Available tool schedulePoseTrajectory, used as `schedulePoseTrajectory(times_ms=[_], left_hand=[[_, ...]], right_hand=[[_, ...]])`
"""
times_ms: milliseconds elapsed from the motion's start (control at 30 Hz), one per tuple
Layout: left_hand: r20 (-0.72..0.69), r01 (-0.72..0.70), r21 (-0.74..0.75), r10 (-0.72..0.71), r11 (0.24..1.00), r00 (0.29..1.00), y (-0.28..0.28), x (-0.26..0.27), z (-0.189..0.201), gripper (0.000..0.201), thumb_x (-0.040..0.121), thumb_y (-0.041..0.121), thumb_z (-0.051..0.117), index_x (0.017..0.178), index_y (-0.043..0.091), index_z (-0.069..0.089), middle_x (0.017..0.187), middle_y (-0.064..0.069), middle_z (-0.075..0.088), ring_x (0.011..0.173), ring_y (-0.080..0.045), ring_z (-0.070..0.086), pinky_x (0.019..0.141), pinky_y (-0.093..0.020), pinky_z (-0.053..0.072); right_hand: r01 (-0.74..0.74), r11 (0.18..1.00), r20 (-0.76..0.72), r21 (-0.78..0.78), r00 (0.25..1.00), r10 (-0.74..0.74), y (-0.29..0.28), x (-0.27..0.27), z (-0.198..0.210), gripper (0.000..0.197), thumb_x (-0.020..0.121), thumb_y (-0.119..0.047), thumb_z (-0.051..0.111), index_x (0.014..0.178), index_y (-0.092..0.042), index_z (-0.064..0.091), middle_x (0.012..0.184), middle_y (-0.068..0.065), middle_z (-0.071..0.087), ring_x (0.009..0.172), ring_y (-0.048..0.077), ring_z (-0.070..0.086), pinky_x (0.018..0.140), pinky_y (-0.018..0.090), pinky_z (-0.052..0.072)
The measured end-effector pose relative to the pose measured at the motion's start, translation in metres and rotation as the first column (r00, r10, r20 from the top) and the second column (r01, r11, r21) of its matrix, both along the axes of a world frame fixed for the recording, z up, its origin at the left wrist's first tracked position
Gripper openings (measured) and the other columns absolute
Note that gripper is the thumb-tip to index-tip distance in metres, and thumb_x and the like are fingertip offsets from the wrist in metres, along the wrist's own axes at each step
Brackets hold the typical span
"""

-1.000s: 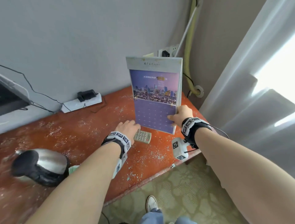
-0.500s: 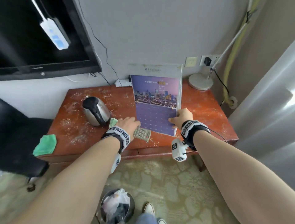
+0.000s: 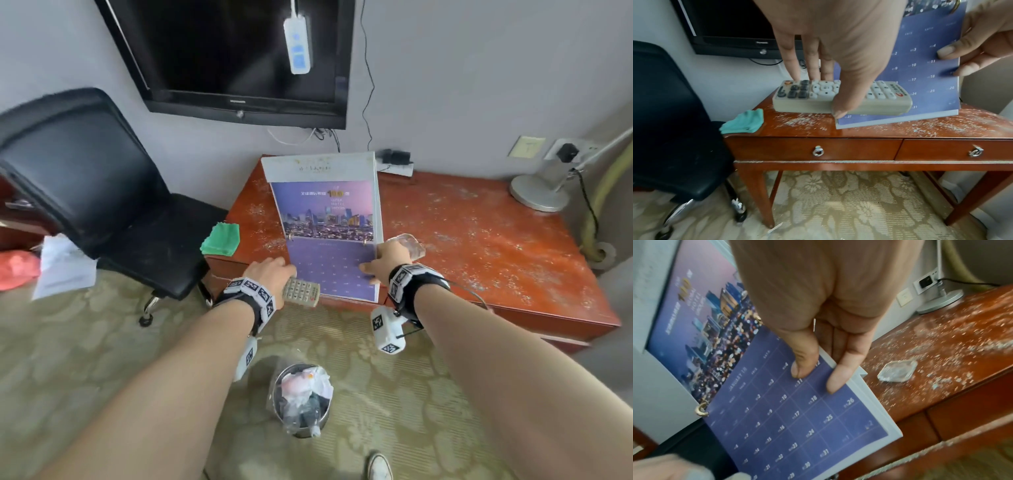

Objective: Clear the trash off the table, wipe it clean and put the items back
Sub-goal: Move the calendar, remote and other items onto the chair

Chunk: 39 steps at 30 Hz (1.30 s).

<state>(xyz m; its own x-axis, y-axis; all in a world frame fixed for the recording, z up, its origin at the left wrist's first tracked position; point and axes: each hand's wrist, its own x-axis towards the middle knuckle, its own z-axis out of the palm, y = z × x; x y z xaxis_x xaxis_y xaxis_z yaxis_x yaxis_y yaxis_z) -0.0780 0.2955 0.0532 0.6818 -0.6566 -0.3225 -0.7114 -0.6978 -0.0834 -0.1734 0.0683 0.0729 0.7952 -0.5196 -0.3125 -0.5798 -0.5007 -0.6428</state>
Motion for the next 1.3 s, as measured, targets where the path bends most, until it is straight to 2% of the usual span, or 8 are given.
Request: schedulePoseTrajectory(times_ms=[300, 400, 533, 633, 733, 933, 1167, 1300], left_hand=[[-0.030, -0.128, 0.043, 0.129, 0.991, 0.991, 0.203, 0.055, -0.012, 0.053, 0.078, 0.028, 0.075, 0.127, 0.030, 0.054, 0.121, 0.000, 0.053, 0.117, -0.024, 0.054, 0.093, -0.039, 0.048], [-0.024, -0.177, 0.034, 0.177, 0.984, 0.984, 0.242, 0.090, -0.004, 0.054, 0.078, 0.029, 0.075, 0.127, 0.030, 0.054, 0.117, -0.002, 0.053, 0.114, -0.025, 0.055, 0.092, -0.042, 0.048], [-0.016, -0.239, 0.018, 0.239, 0.971, 0.971, 0.274, 0.140, -0.004, 0.055, 0.078, 0.027, 0.075, 0.129, 0.031, 0.053, 0.115, -0.001, 0.052, 0.112, -0.025, 0.056, 0.090, -0.042, 0.049], [-0.011, -0.273, 0.021, 0.273, 0.962, 0.962, 0.291, 0.188, -0.008, 0.052, 0.078, 0.028, 0.075, 0.126, 0.030, 0.054, 0.113, -0.001, 0.053, 0.110, -0.025, 0.056, 0.090, -0.042, 0.050], [-0.009, -0.306, 0.030, 0.306, 0.952, 0.952, 0.303, 0.241, -0.014, 0.051, 0.078, 0.031, 0.076, 0.124, 0.030, 0.054, 0.113, -0.001, 0.053, 0.110, -0.025, 0.056, 0.089, -0.042, 0.049], [-0.014, -0.399, 0.077, 0.401, 0.914, 0.916, 0.331, 0.352, -0.011, 0.052, 0.078, 0.031, 0.073, 0.125, 0.030, 0.052, 0.110, -0.001, 0.052, 0.107, -0.025, 0.056, 0.087, -0.040, 0.050], [-0.034, -0.441, 0.104, 0.447, 0.891, 0.894, 0.351, 0.462, -0.026, 0.050, 0.078, 0.025, 0.072, 0.124, 0.029, 0.054, 0.113, 0.001, 0.051, 0.108, -0.023, 0.055, 0.087, -0.040, 0.050], [-0.080, -0.406, 0.127, 0.417, 0.905, 0.905, 0.359, 0.527, -0.057, 0.049, 0.080, 0.024, 0.071, 0.125, 0.029, 0.053, 0.115, 0.001, 0.051, 0.111, -0.022, 0.054, 0.083, -0.038, 0.044]], right_hand=[[-0.029, 0.995, 0.049, 0.099, 0.999, 0.024, 0.196, 0.088, -0.014, 0.045, 0.086, -0.014, 0.075, 0.056, -0.015, 0.042, 0.057, 0.002, 0.059, 0.066, 0.023, 0.073, 0.038, 0.018, 0.040], [-0.026, 0.994, 0.072, 0.106, 0.997, 0.018, 0.235, 0.131, -0.012, 0.045, 0.085, -0.012, 0.076, 0.055, -0.014, 0.042, 0.059, 0.005, 0.061, 0.069, 0.025, 0.074, 0.047, 0.027, 0.051], [-0.078, 0.993, 0.079, 0.084, 0.994, 0.072, 0.262, 0.193, -0.012, 0.043, 0.086, -0.014, 0.075, 0.057, -0.012, 0.044, 0.070, 0.012, 0.068, 0.071, 0.026, 0.074, 0.070, 0.040, 0.062], [-0.115, 0.988, 0.092, 0.099, 0.990, 0.106, 0.281, 0.252, -0.019, 0.040, 0.087, -0.014, 0.074, 0.059, -0.012, 0.046, 0.075, 0.014, 0.071, 0.070, 0.024, 0.074, 0.067, 0.037, 0.061], [-0.157, 0.980, 0.102, 0.121, 0.984, 0.145, 0.299, 0.319, -0.032, 0.039, 0.086, -0.014, 0.075, 0.059, -0.011, 0.047, 0.079, 0.016, 0.073, 0.070, 0.025, 0.074, 0.071, 0.042, 0.062], [-0.212, 0.960, 0.084, 0.183, 0.976, 0.200, 0.327, 0.445, -0.038, 0.043, 0.086, -0.009, 0.074, 0.057, -0.012, 0.042, 0.059, 0.004, 0.054, 0.076, 0.031, 0.074, 0.071, 0.043, 0.061], [-0.163, 0.971, 0.053, 0.177, 0.986, 0.156, 0.340, 0.563, -0.060, 0.038, 0.084, -0.014, 0.073, 0.060, -0.015, 0.044, 0.069, 0.009, 0.064, 0.073, 0.029, 0.074, 0.058, 0.032, 0.058], [-0.142, 0.981, -0.006, 0.130, 0.989, 0.144, 0.346, 0.623, -0.090, 0.033, 0.084, -0.017, 0.073, 0.062, -0.015, 0.048, 0.080, 0.013, 0.069, 0.074, 0.027, 0.071, 0.060, 0.027, 0.050]])
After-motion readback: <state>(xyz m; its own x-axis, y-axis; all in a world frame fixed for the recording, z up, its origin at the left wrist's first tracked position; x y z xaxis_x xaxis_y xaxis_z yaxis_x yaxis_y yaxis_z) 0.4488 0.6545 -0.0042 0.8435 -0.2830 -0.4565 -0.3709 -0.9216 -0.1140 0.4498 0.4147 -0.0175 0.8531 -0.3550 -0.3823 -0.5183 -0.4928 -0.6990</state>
